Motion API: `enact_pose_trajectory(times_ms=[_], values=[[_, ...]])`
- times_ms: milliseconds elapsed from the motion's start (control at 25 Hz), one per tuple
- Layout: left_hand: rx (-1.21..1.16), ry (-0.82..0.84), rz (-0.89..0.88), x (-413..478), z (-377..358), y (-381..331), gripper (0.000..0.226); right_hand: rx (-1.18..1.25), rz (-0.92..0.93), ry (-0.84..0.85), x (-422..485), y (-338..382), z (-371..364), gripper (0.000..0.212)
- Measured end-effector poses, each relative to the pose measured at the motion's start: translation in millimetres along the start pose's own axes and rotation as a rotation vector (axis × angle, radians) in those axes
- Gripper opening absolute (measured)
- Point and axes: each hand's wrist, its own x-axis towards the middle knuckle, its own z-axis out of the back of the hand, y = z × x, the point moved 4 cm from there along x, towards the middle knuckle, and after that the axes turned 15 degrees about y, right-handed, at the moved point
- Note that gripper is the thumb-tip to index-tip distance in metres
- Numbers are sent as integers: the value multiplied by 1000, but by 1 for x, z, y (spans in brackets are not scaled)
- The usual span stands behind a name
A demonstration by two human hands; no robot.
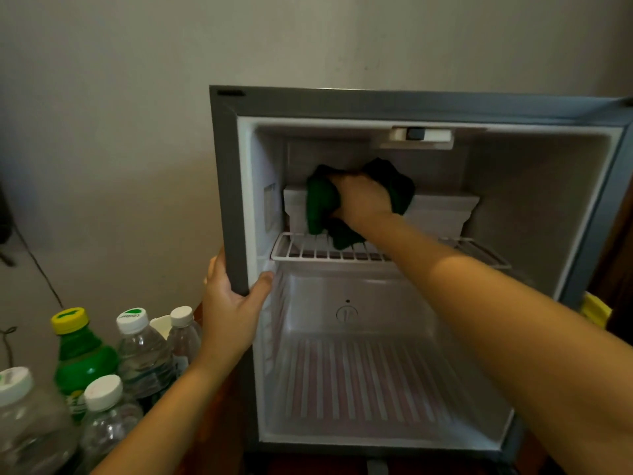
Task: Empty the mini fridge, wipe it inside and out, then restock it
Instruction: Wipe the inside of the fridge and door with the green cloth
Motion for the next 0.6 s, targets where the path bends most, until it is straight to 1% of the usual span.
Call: enact_pose_trajectory(times_ms=[80, 160, 240, 320, 400, 440, 520, 600], values=[[-3, -1, -2, -1, 0, -2, 72, 34, -111, -5, -18, -40, 7, 46], [-7, -10, -18, -2, -2, -4, 66, 42, -243, -52, -42, -77, 13, 42], [-23, -6, -28, -1, -3, -4, 63, 5, -294, -71, -49, -84, 14, 40], [-24, -14, -35, 0, -2, -1, 67, -6, -257, -82, -38, -59, 12, 42], [-29, -22, -27, 2, -3, 0, 73, -32, -168, -101, -18, -17, 6, 45], [-37, -28, -22, 1, -4, 1, 72, -49, -118, -129, -8, 7, 1, 43], [-40, -45, -35, 0, -4, -2, 61, -79, -49, -167, 10, 47, -7, 32], [-27, -59, -40, 1, -4, -2, 55, -80, -1, -182, 19, 62, -8, 31]])
